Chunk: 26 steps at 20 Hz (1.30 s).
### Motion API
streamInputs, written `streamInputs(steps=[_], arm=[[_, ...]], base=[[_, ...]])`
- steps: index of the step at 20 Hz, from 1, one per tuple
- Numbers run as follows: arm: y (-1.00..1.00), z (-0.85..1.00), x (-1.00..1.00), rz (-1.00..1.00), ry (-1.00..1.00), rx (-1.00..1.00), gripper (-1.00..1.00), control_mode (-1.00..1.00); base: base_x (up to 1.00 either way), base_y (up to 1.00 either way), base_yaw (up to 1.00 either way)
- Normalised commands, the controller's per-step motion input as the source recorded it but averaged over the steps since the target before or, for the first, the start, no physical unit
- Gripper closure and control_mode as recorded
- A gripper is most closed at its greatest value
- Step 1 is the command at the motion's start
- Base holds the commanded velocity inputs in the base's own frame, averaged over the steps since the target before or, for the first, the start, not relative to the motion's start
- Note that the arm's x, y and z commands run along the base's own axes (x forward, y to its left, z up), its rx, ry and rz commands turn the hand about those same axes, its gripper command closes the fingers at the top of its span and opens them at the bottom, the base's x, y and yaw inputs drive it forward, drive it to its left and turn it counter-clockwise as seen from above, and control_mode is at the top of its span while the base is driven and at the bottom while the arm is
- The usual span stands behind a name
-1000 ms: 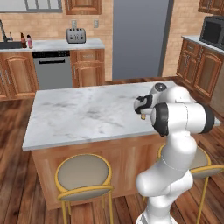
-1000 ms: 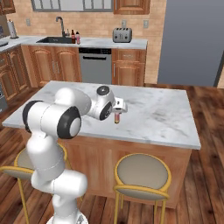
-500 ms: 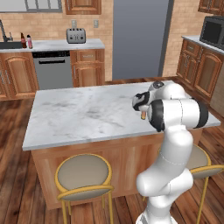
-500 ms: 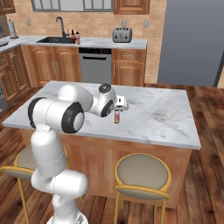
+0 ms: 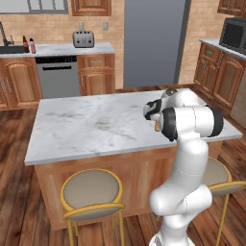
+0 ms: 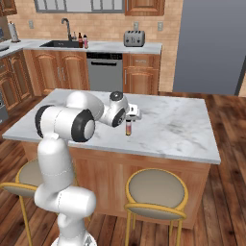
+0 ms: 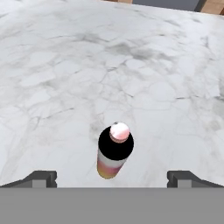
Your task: Place the large bottle from the dining counter next to the other large bottle outside the sink, and place the small bottle from the dining counter next to the other small bottle inside the sink.
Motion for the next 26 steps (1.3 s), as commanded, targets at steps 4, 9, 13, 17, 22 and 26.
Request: streamInputs(steps=[4,9,13,17,22,26], arm=[[0.00,-0.23,0.12,0.00,0.00,0.00,-1.00,-1.00],[-0.01,-0.19,0.11,0.00,0.00,0.00,-1.00,-1.00],[-0.06,-0.08,0.11,0.00,0.00,0.00,-1.00,-1.00],[-0.10,-0.02,0.11,0.00,0.00,0.00,-1.00,-1.00],[-0.09,-0.02,0.08,0.00,0.00,0.00,-1.00,-1.00],[-0.03,-0.08,0.07,0.00,0.00,0.00,-1.00,-1.00]], base=[[0.00,0.00,0.00],[0.00,0.00,0.00],[0.00,0.00,0.00],[0.00,0.00,0.00],[0.00,0.00,0.00],[0.00,0.00,0.00]])
